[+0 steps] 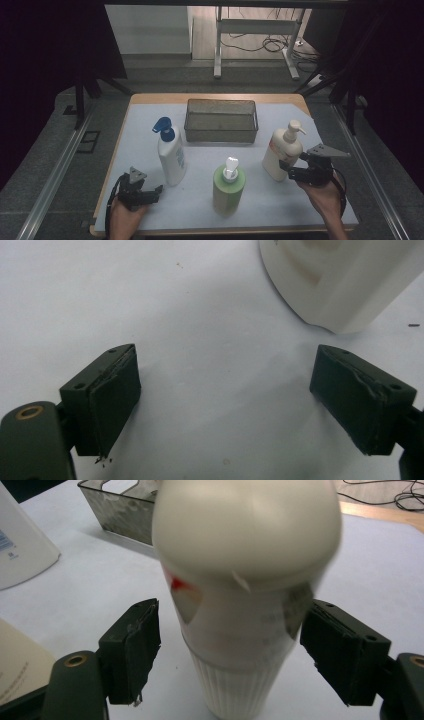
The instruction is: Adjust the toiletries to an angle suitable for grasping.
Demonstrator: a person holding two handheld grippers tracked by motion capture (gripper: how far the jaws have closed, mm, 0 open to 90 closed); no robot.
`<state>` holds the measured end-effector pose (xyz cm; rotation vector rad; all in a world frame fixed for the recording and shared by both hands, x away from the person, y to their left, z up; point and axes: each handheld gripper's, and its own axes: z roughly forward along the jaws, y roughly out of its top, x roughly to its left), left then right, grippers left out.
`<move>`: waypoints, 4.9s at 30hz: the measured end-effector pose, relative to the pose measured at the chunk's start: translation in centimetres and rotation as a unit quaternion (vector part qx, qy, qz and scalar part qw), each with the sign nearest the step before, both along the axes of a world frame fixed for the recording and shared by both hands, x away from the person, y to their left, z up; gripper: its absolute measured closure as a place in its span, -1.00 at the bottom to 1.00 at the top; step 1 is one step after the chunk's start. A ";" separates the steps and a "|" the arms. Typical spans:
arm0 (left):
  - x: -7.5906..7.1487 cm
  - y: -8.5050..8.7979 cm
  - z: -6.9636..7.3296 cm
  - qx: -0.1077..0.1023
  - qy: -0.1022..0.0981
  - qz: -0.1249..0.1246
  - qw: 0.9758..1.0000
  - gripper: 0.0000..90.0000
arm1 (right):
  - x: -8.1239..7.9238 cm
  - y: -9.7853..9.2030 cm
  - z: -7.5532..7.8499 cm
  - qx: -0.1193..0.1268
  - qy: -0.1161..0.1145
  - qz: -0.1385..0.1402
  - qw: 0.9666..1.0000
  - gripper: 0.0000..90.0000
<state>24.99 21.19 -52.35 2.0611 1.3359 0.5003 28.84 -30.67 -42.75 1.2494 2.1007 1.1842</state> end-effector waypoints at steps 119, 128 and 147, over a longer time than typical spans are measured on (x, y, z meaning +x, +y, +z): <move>0.0 0.0 0.0 -0.001 0.001 0.000 1.000 -0.72 | 10.2 13.8 9.5 0.018 -0.026 0.097 0.995 -0.16; 0.0 0.0 0.0 -0.002 0.000 0.001 1.000 -0.72 | 11.4 15.2 9.8 0.020 -0.036 0.096 0.995 -0.16; 0.0 0.0 0.0 -0.001 0.001 0.000 1.000 -0.72 | 14.5 18.7 9.7 0.023 -0.044 0.104 0.993 -0.16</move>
